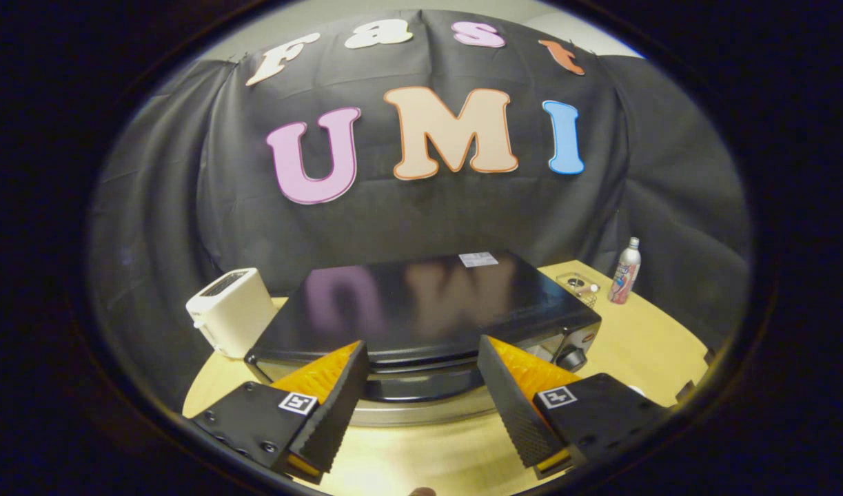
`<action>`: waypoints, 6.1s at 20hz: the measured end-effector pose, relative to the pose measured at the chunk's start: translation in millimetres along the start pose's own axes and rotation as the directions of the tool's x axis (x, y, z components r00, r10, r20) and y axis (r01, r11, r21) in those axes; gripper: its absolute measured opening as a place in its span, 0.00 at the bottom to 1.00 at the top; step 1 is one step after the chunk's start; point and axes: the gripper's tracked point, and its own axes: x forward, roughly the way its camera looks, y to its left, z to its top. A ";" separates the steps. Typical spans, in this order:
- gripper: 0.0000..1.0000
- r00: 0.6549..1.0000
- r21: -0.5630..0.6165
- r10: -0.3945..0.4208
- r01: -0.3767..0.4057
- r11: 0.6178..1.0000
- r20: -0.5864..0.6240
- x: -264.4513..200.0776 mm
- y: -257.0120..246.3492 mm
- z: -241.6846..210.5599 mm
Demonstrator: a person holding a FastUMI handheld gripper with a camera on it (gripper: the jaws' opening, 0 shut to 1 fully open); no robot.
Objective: Open the toaster oven, put the food inside, and close the toaster oven door.
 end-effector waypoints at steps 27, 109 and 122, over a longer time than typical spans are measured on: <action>1.00 0.934 -0.092 -0.034 0.001 0.996 -0.356 -94.0 -25.0 -174.1; 0.63 0.893 0.287 -0.336 0.421 0.861 -0.299 -43.1 -227.2 -111.5; 0.63 0.974 0.564 -0.097 0.198 0.801 -0.204 -57.4 -91.1 -94.1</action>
